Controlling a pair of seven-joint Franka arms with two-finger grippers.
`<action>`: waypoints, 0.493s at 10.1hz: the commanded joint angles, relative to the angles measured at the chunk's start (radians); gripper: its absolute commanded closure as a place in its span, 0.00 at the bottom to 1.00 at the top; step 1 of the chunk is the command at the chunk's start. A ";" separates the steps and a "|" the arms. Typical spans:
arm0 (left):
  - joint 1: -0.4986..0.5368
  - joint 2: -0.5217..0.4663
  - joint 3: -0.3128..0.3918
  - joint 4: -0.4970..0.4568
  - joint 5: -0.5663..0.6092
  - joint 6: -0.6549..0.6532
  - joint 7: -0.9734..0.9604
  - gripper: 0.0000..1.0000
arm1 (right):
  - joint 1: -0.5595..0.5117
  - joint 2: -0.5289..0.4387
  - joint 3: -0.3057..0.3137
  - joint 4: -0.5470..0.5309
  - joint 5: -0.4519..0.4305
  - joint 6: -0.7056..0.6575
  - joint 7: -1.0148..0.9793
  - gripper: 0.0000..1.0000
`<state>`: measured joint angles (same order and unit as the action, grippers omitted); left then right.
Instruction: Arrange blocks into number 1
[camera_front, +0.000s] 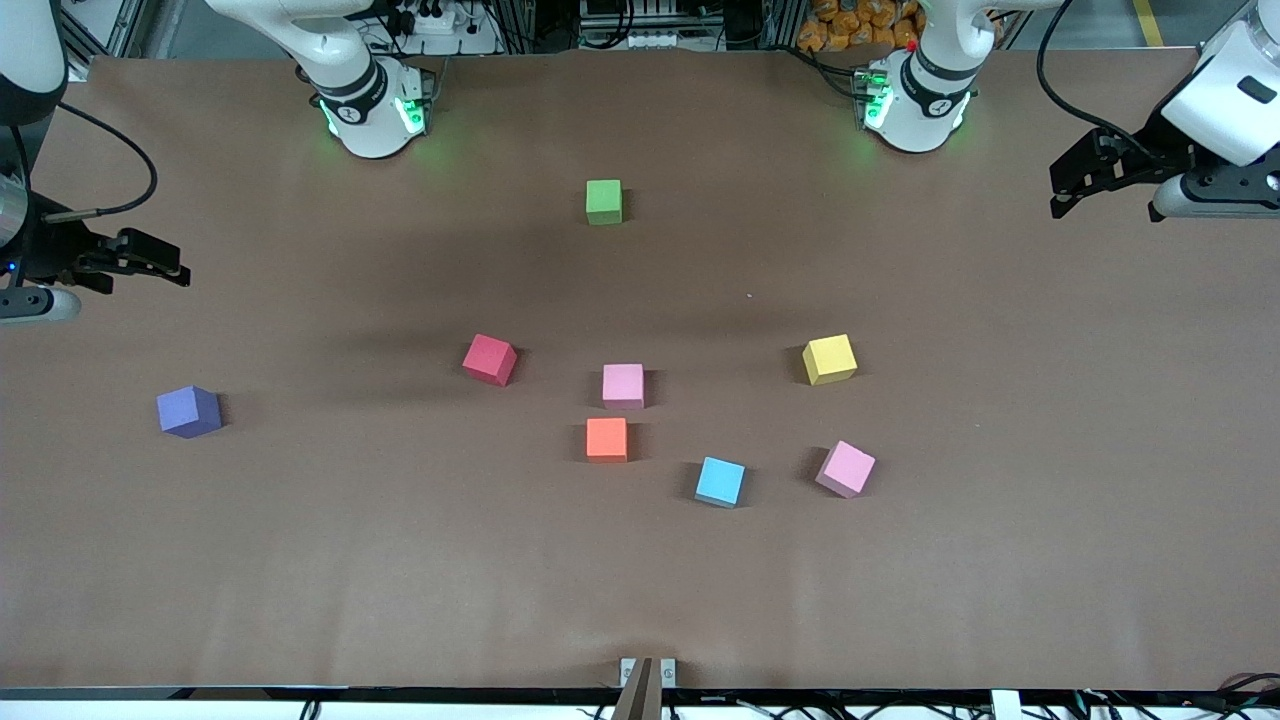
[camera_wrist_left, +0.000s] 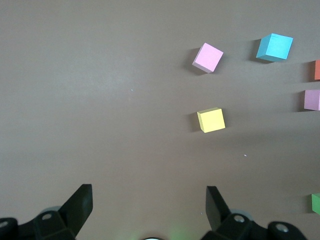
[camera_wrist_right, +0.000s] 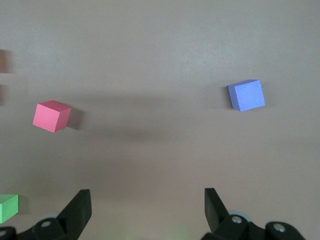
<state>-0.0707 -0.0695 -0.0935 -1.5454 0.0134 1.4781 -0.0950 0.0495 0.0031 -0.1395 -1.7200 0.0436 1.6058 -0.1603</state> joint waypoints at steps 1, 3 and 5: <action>0.005 0.004 -0.006 0.014 0.017 -0.015 -0.012 0.00 | -0.005 -0.011 0.001 -0.003 0.002 0.002 -0.013 0.00; -0.001 0.019 -0.006 0.016 0.019 -0.015 -0.025 0.00 | -0.005 -0.012 0.000 0.002 0.005 0.002 -0.011 0.00; -0.020 0.031 -0.024 -0.017 0.020 -0.016 -0.043 0.00 | -0.002 -0.014 0.000 0.020 0.015 -0.001 -0.010 0.00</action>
<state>-0.0767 -0.0538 -0.0978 -1.5505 0.0134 1.4746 -0.1092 0.0496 0.0025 -0.1396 -1.7128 0.0447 1.6077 -0.1605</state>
